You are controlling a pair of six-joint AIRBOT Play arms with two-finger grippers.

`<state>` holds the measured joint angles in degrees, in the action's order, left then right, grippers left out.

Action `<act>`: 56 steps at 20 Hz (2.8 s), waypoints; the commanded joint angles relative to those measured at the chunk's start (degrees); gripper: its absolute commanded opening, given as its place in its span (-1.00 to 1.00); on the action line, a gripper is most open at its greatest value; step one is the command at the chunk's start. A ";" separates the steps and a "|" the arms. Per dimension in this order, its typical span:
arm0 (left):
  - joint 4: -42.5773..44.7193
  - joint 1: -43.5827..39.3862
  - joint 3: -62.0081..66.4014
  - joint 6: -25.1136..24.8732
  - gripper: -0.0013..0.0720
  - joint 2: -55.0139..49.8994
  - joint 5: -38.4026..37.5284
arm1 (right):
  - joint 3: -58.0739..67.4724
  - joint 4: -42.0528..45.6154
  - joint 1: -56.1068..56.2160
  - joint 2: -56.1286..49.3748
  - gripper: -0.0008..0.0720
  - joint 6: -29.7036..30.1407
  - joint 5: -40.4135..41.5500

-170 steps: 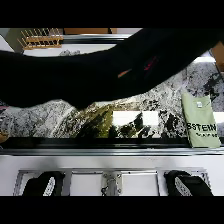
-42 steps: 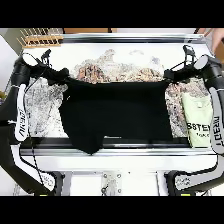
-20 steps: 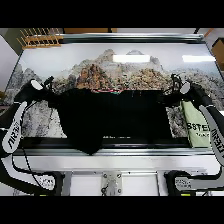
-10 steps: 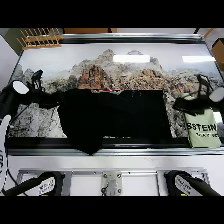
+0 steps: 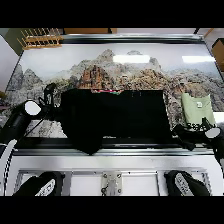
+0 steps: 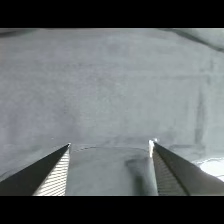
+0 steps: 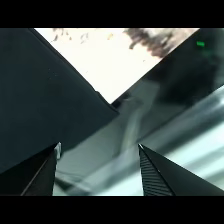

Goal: Fold the clothes and pants, and hang the long-sleeved shirts on hangers.

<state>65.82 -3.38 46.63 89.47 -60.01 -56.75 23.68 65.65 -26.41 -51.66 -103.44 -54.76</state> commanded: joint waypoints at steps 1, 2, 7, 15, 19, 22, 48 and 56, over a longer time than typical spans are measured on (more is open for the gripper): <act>0.07 -1.03 -0.98 0.57 0.45 1.05 1.29 | -4.92 -7.43 2.54 -1.60 0.48 0.17 9.51; 0.09 -0.96 -0.98 0.57 0.45 1.07 1.31 | -4.92 -7.67 4.09 -2.56 0.48 0.15 11.21; 0.09 -0.90 -0.98 0.57 0.45 1.07 1.31 | -4.90 -7.91 10.51 -5.55 0.43 0.15 18.80; 6.71 7.80 -5.81 6.21 0.45 2.23 -7.85 | -2.38 -7.85 11.96 -5.49 -0.95 7.08 16.06; 5.99 13.68 -18.23 7.02 0.45 6.23 -6.12 | -2.29 -7.89 11.98 -5.51 -0.95 7.06 15.74; 1.31 14.03 -23.52 5.20 0.45 5.01 -4.39 | -2.29 -7.91 12.00 -5.49 -0.95 7.04 15.74; 4.68 4.81 -8.48 3.32 -0.95 13.86 -21.68 | 22.86 11.10 6.27 -6.45 -0.95 9.16 -22.27; 4.74 4.79 10.47 -1.09 -0.95 -6.45 -21.16 | 33.22 11.17 12.50 -17.79 -0.95 8.46 -22.03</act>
<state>70.52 1.45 51.05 90.26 -59.68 -78.00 52.86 76.62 -15.99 -65.06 -94.37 -76.55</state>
